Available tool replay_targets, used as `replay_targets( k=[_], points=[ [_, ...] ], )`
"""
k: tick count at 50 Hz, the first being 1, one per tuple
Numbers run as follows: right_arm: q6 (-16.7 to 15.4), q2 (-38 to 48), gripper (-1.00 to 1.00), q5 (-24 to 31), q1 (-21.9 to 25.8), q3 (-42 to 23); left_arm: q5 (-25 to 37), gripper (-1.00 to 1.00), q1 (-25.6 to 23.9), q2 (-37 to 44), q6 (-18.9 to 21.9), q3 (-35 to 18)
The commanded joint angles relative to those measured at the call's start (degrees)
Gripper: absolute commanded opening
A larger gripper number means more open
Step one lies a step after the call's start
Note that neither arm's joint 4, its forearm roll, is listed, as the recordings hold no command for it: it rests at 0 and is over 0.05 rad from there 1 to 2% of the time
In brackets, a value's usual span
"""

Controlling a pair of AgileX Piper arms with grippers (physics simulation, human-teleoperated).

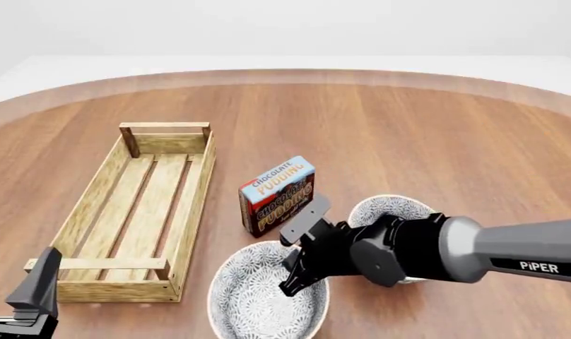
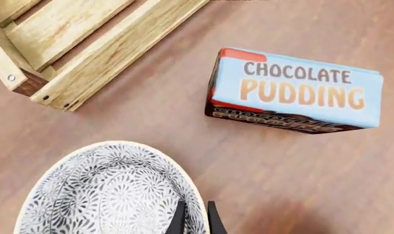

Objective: Stack the left bowl on the right bowl and place them in the tray.

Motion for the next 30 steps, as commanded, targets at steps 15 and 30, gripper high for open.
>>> replay_targets(
  k=[15,30],
  points=[
    [-5.56,-15.85,-1.00,10.64,-1.39,-2.64,0.00,1.00,0.00,0.00,0.00,0.00],
    [-6.74,-25.94,-1.00,18.23,-5.37,-7.63,0.00,1.00,0.00,0.00,0.00,0.00]
  ],
)
